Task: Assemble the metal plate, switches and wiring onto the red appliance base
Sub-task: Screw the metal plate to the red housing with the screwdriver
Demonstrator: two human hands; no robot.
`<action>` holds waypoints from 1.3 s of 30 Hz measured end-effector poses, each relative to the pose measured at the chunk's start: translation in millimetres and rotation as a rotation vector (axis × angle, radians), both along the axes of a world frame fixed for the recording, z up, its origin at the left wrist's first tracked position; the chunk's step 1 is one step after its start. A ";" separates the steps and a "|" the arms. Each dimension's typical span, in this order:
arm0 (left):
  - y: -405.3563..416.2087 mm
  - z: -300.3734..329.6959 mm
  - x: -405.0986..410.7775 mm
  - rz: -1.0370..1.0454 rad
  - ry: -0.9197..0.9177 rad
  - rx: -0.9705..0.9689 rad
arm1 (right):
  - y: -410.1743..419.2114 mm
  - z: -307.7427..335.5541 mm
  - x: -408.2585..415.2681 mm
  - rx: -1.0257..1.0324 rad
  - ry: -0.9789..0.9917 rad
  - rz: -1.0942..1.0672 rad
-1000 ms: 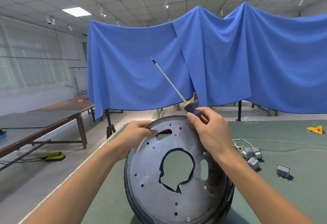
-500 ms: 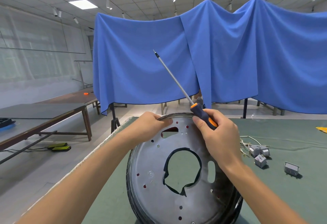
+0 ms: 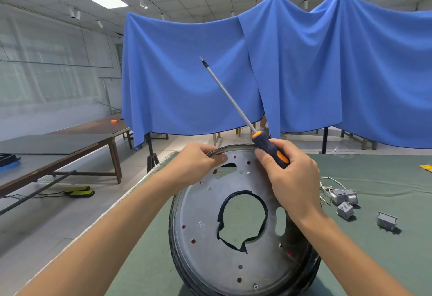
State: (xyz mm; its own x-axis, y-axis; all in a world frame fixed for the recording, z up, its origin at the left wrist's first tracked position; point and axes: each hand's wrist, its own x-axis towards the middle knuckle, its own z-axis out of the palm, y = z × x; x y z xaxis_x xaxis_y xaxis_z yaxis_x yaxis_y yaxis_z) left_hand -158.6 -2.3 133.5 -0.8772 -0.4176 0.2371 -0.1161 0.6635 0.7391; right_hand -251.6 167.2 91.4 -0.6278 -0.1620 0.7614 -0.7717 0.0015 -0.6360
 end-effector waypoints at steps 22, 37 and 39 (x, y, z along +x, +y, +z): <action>3.1 3.3 -0.8 0.035 -0.026 -0.011 | 7.1 -2.5 0.6 0.049 0.000 -0.030; -4.1 -3.6 -0.1 0.051 -0.037 0.018 | 2.2 2.1 2.5 0.088 0.002 -0.018; -10.7 -6.8 -1.7 0.100 0.013 0.031 | 3.4 5.2 2.6 0.068 0.003 -0.013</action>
